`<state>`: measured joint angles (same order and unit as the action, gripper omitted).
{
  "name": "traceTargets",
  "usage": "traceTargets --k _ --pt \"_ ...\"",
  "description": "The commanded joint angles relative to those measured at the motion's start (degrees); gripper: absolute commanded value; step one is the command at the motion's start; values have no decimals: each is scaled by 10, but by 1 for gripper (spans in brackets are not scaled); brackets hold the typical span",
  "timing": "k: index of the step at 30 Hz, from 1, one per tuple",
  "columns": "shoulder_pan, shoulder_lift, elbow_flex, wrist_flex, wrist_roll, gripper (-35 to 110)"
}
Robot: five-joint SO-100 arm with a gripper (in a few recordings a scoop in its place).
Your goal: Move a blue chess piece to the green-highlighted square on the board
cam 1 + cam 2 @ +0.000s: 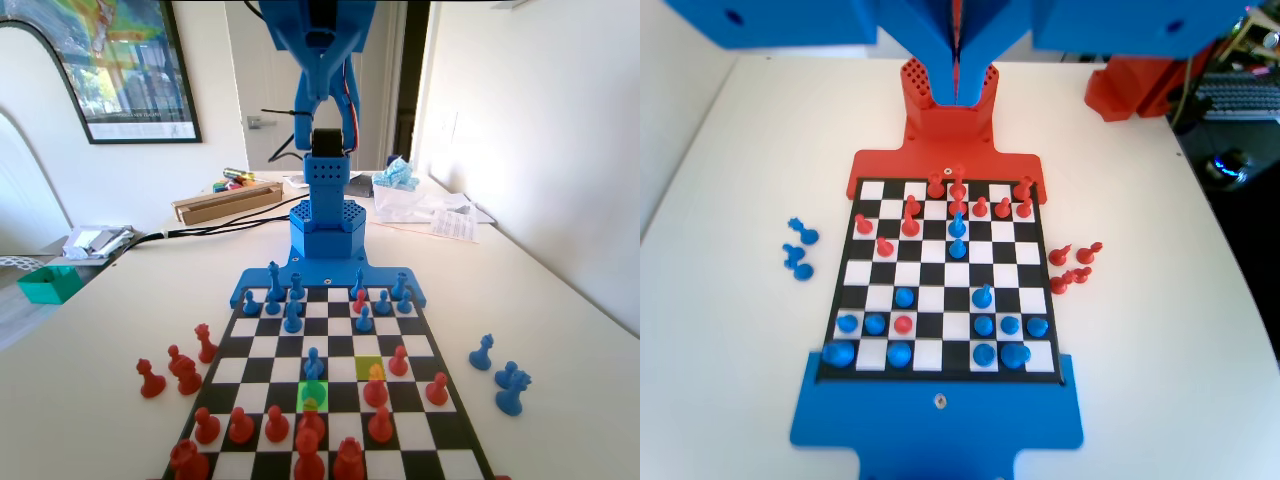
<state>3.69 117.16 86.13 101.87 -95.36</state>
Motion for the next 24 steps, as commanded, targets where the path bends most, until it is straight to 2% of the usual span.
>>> traceTargets --k 1,13,24 --pt "14 109 42 17 -34 1" --pt "-4 345 231 -16 -81 1" --pt "-15 445 328 -67 -88 1"
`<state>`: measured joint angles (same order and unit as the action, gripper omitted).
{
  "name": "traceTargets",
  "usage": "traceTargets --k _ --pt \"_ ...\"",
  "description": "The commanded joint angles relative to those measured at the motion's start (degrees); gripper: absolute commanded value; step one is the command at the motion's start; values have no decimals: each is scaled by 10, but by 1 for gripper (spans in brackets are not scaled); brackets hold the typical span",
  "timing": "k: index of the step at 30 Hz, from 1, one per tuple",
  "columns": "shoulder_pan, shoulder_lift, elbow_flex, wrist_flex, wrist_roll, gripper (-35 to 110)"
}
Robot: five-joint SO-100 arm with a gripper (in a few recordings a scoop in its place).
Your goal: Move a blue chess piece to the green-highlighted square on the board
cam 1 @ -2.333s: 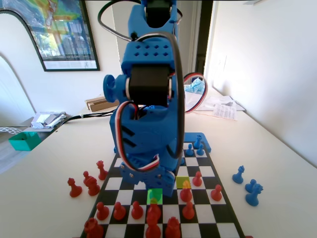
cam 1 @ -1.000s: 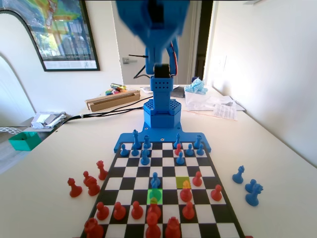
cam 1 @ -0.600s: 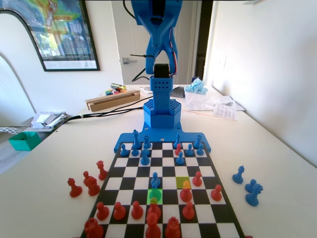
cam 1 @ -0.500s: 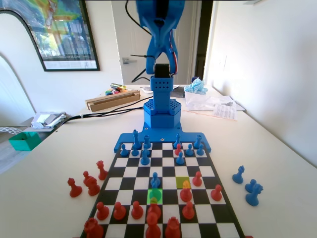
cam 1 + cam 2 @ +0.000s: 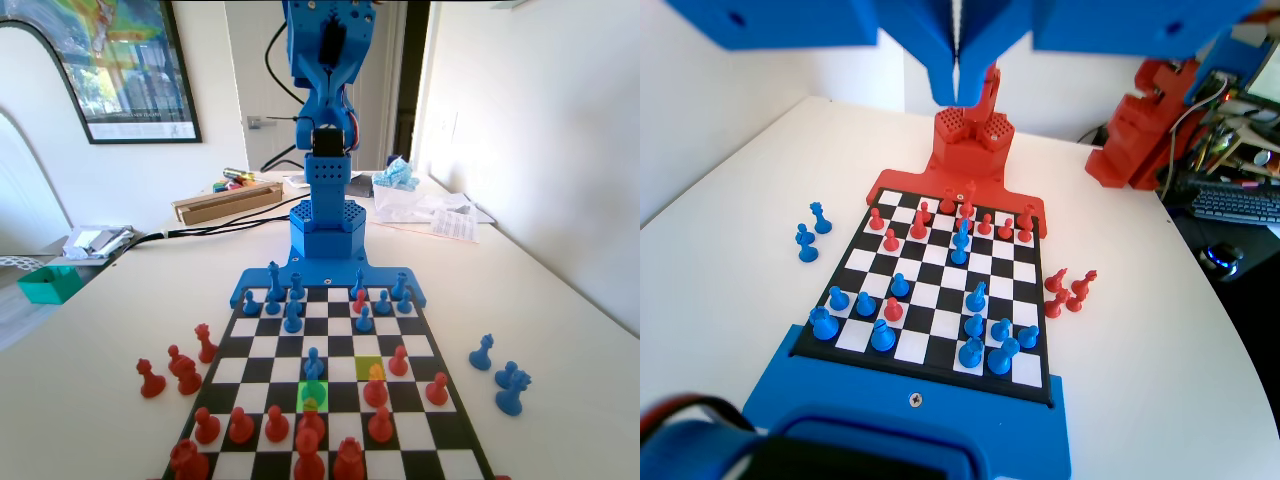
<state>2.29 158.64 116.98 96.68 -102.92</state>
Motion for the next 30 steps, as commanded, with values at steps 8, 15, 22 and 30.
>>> traceTargets --k 8,15,22,30 --pt "-5 103 74 -53 -8 1" --pt "-14 158 77 -65 3 1" --pt "-9 164 77 -67 4 1" --pt "-9 164 77 -67 3 1"
